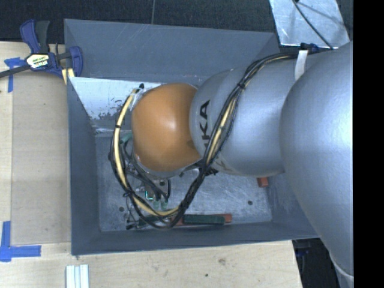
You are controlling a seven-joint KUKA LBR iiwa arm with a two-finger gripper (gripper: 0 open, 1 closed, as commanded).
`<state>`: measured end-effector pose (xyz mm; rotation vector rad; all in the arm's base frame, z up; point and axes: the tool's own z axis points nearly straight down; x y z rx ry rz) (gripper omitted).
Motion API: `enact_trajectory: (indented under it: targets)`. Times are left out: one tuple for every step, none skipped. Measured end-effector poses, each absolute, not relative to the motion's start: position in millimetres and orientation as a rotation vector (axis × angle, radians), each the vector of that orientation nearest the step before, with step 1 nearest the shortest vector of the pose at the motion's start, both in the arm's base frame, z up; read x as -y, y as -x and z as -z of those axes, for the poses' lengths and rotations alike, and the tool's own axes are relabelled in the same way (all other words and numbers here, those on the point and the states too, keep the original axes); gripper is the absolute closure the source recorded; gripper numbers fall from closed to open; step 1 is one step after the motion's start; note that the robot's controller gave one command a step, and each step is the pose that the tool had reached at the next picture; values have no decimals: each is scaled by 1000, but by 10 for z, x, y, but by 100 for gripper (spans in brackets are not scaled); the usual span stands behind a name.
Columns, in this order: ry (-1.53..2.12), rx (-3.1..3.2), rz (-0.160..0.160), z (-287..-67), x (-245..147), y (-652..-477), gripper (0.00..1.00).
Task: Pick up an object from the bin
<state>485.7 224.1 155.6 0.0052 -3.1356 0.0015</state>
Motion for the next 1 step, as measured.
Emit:
enact_trajectory:
  targets:
    - [-162,3132,-1,-687,-1773,-4989,0]
